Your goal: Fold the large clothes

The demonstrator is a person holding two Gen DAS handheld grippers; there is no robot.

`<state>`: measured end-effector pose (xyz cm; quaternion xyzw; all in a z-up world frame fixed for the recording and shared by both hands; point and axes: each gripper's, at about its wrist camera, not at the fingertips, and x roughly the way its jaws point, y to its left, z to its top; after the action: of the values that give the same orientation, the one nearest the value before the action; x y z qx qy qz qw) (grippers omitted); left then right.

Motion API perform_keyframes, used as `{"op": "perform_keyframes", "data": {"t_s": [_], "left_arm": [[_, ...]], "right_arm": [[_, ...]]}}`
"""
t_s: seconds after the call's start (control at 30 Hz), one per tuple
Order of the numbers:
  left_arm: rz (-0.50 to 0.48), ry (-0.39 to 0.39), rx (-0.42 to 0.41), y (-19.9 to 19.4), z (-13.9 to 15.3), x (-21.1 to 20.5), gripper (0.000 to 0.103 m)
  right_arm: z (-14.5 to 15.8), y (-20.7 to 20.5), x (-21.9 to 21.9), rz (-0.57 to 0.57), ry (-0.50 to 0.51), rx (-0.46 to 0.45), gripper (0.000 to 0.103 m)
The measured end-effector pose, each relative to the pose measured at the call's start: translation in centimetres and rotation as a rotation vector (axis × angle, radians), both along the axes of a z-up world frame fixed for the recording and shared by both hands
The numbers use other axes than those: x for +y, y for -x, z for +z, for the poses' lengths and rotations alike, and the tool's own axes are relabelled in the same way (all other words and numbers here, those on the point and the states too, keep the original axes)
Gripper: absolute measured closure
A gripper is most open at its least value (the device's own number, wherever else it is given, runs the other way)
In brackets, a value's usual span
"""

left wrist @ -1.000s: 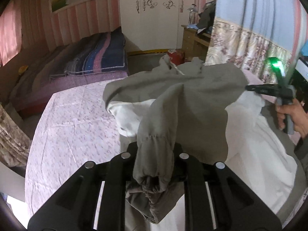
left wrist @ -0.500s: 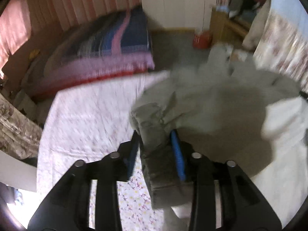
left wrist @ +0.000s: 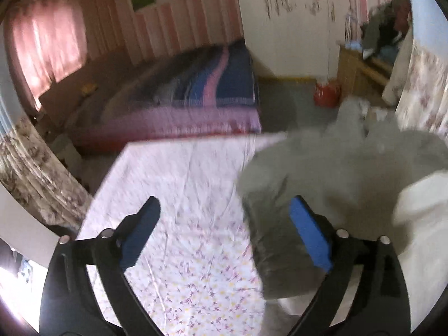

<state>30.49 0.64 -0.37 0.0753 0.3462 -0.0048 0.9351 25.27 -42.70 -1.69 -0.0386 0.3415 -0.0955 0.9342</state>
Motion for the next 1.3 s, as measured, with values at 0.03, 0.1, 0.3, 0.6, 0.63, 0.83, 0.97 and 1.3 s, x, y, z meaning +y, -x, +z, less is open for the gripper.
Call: {"op": "perform_keyframes", "data": {"t_s": [0.03,0.1,0.3,0.6,0.63,0.83,0.97,1.3], "left_arm": [[-0.014,0.016,-0.034,0.6,1.3,-0.7,0.003],[-0.046,0.031,-0.064,1.1,2.8,-1.9,0.003],[-0.105,0.079,-0.026,1.1,1.7,-6.0,0.003],[-0.024,-0.057,0.127,-2.7,-6.0,-7.9,0.003],[-0.028,-0.059,0.140,-2.9,-6.8,-7.8,0.003],[-0.105,-0.152,0.114,-2.8,-9.4,-8.2,0.003],[-0.096,-0.113,0.129,-3.4,-9.5,-7.7,0.003],[-0.182,-0.004,0.040,4.8,-4.4,-6.4,0.003]], "right_arm": [[0.8,0.2,0.4,0.001,0.000,-0.011,0.044],[2.3,0.5,1.1,0.008,-0.012,-0.032,0.032],[3.7,-0.1,3.4,0.038,-0.070,-0.062,0.024],[-2.3,-7.1,1.0,-0.055,-0.180,0.110,0.024],[-3.2,-7.7,0.5,-0.060,-0.190,0.135,0.024],[-6.1,-9.7,-0.3,-0.047,-0.087,0.167,0.024],[-6.6,-10.0,0.0,-0.055,-0.066,0.164,0.024],[-0.3,0.9,0.6,0.051,-0.212,0.039,0.022]]}}
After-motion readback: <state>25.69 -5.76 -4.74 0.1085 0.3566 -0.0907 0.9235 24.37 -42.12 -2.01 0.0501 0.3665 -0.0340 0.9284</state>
